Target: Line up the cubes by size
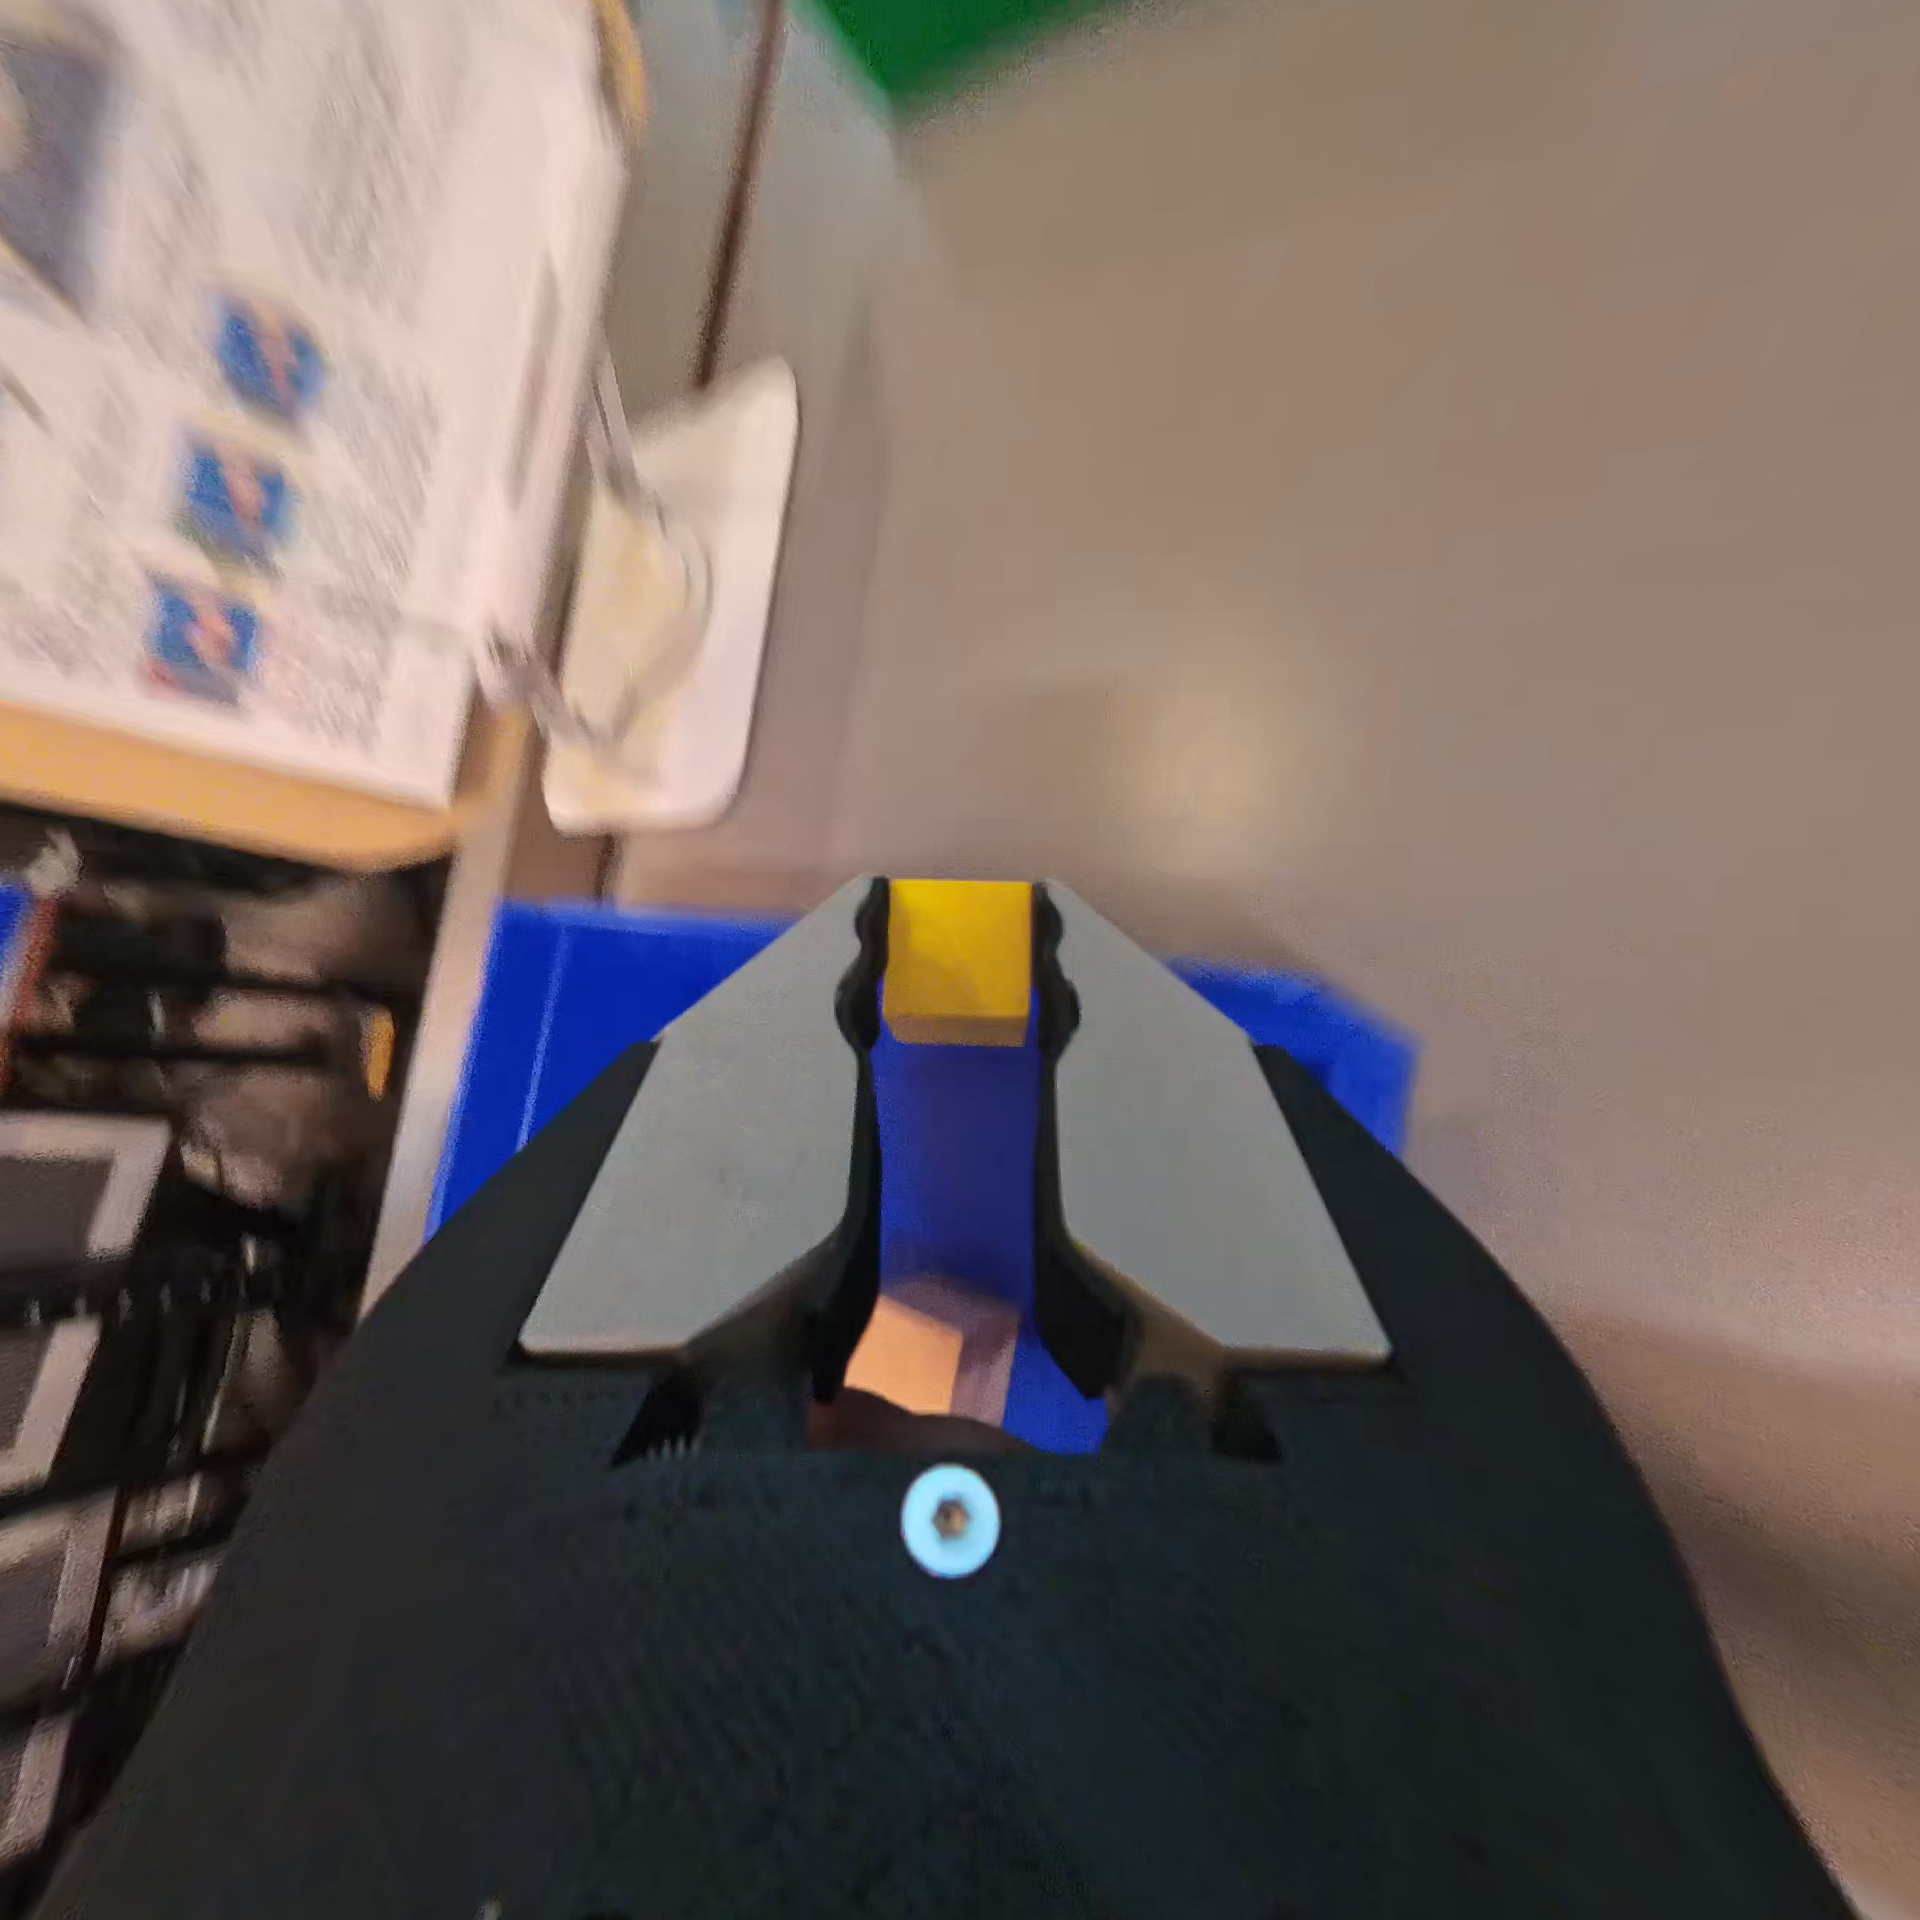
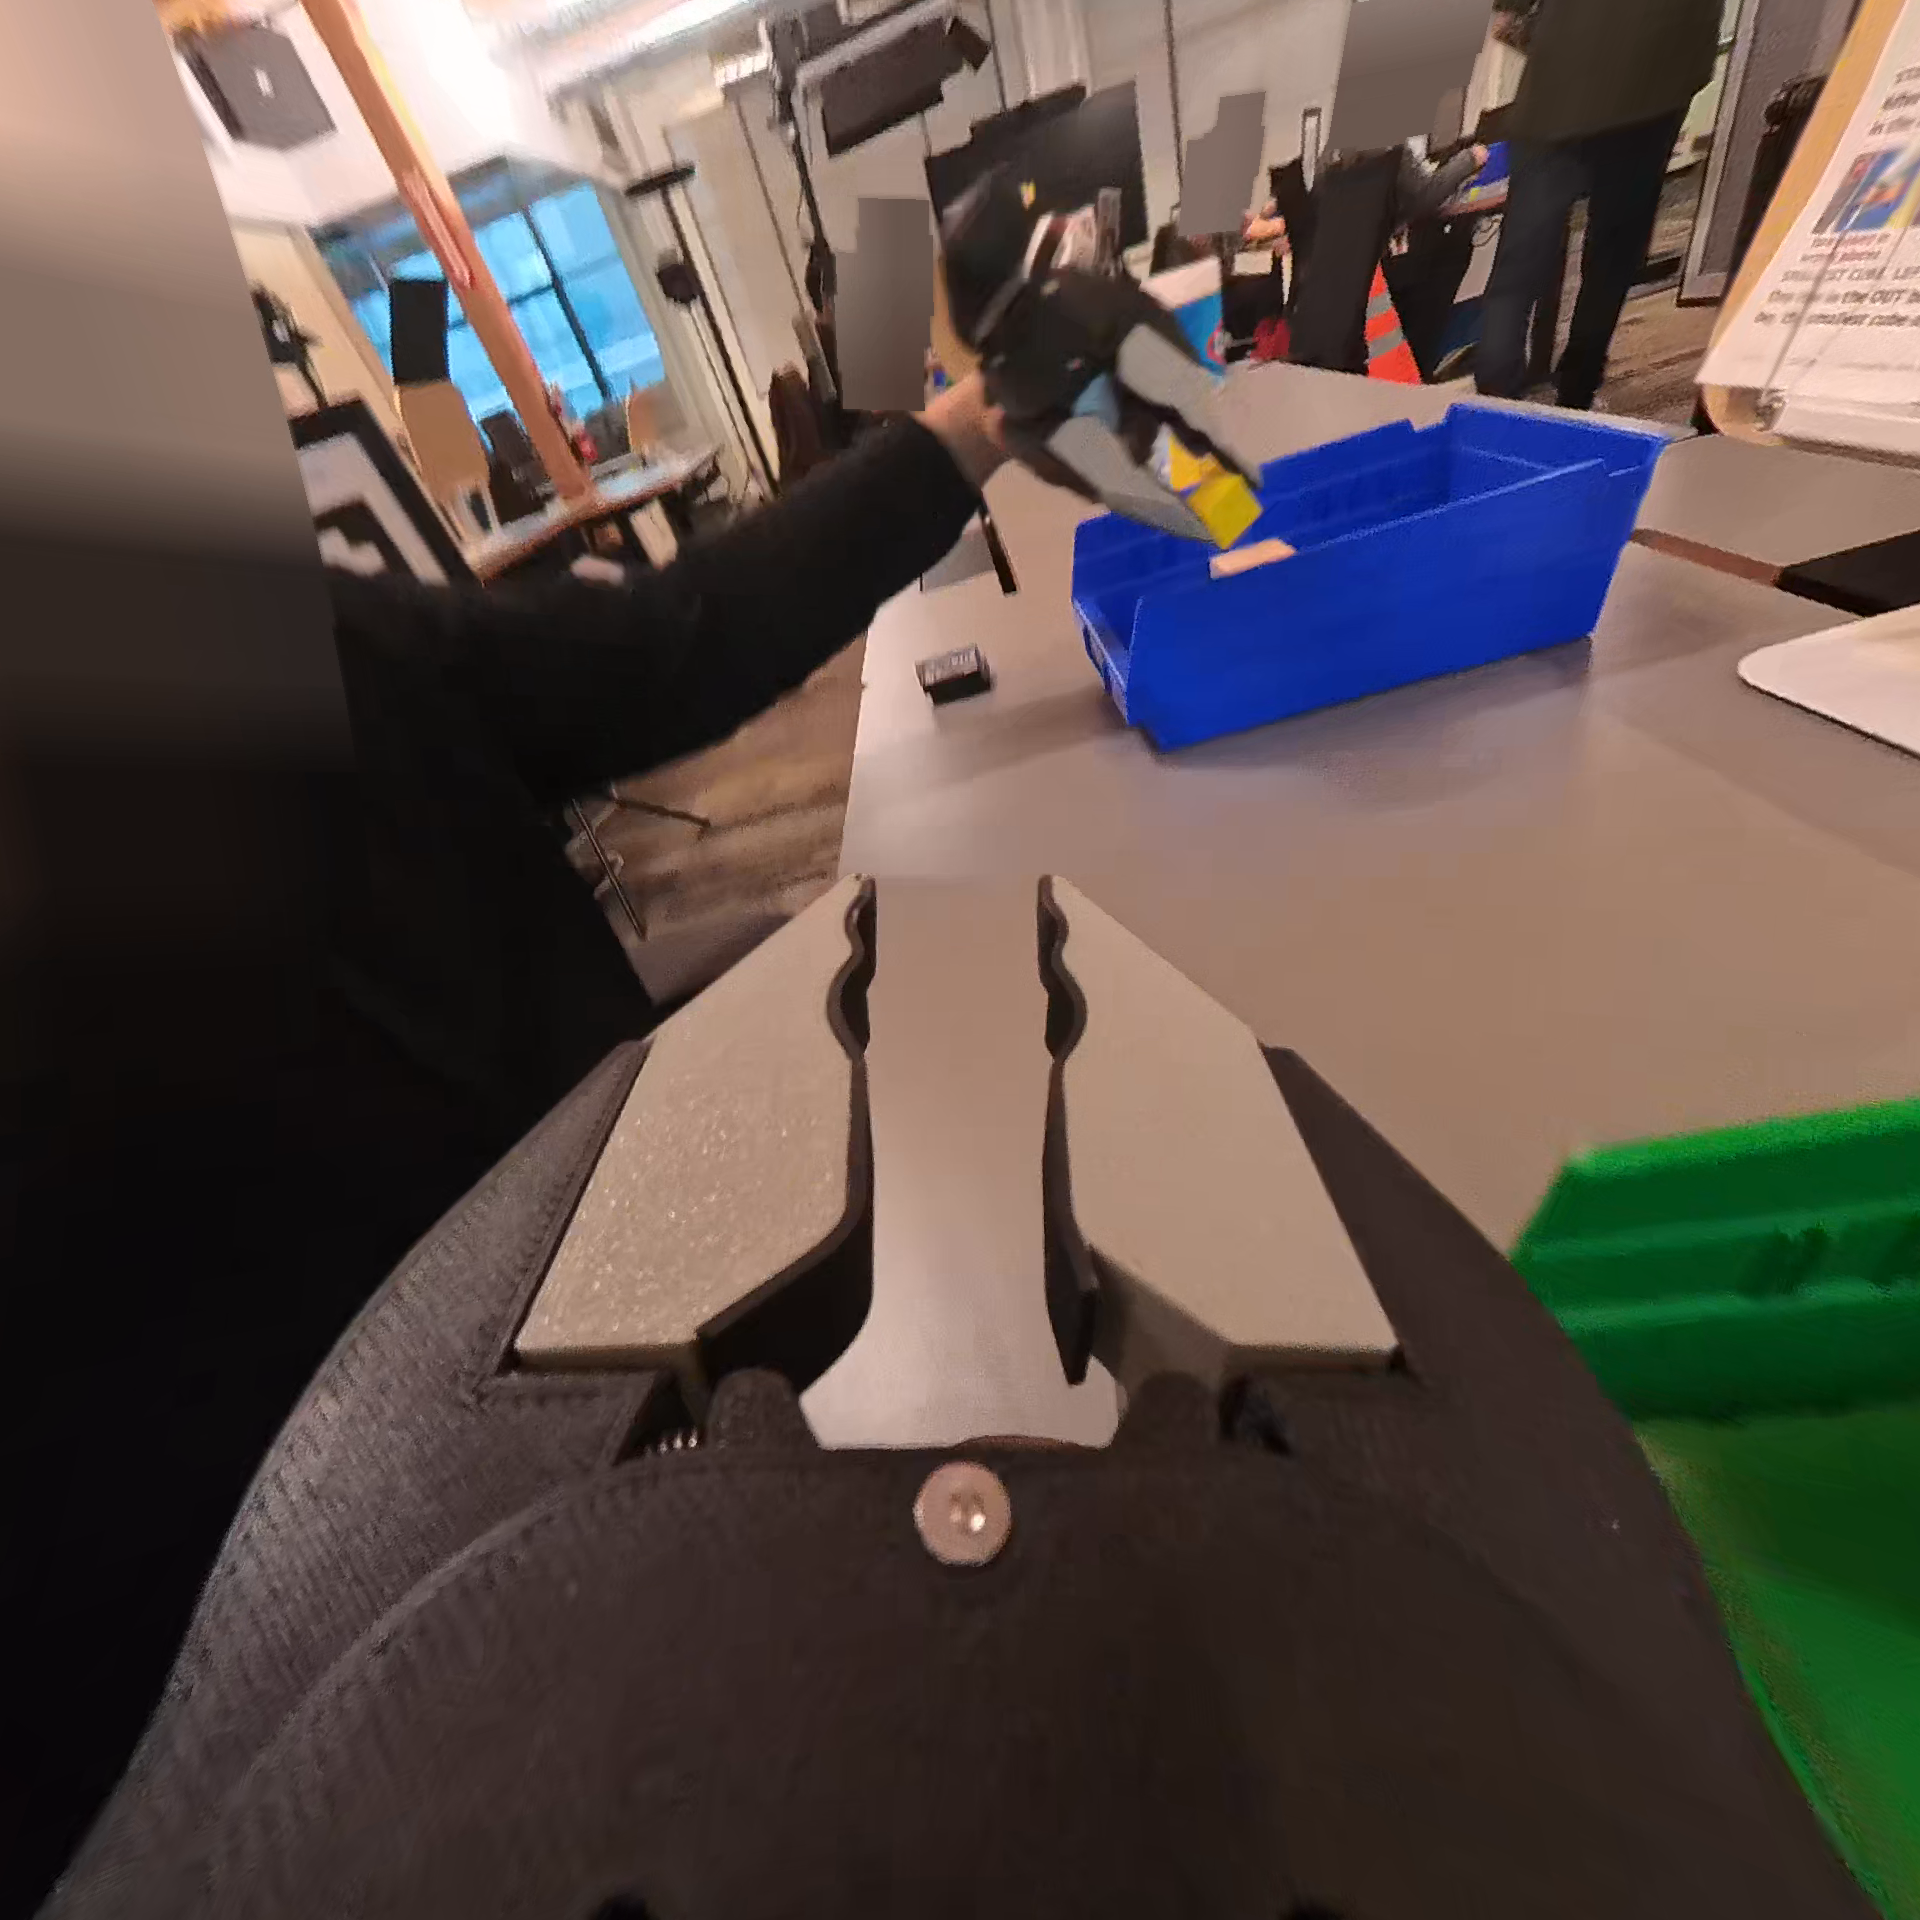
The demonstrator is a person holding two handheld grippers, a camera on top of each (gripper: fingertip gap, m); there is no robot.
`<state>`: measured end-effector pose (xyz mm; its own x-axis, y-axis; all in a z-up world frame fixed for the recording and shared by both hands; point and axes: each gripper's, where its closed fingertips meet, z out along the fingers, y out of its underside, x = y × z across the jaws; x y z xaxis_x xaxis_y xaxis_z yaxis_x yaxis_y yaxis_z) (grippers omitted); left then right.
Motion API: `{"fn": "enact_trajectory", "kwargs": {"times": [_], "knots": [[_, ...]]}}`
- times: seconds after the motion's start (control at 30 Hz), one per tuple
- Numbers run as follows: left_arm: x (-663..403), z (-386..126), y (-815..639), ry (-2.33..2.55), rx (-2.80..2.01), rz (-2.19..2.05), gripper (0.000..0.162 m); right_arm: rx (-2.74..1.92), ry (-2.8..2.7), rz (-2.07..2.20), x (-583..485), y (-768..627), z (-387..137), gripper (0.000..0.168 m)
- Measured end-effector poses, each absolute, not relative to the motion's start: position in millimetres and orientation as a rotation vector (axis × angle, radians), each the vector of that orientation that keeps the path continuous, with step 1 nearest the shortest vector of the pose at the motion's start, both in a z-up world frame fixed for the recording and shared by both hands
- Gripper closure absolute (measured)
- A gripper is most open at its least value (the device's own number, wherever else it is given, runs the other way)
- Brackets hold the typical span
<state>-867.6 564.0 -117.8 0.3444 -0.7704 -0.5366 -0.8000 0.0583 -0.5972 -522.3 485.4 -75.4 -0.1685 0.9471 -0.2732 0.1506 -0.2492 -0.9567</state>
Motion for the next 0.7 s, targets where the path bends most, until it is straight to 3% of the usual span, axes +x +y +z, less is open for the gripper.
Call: {"fn": "enact_trajectory", "kwargs": {"times": [0.07, 0.2, 0.5, 0.7], "knots": [[-837, -87, 539, 1.383, -1.549, 0.032, 0.137, -1.425, -1.302, 1.540, -546, 476, -68, 0.132], [-805, -50, 507, 1.352, -1.391, 0.087, 0.137, -1.389, -1.359, 1.545, -592, 454, -63, 0.137], [-722, -21, 426, 1.377, -1.081, -0.070, 0.137, -1.401, -1.380, 1.850, -656, 410, -63, 0.135], [-655, -14, 358, 1.430, -0.803, -0.296, 0.137, -1.098, -1.418, 2.167, -651, 380, -33, 0.131]]}}
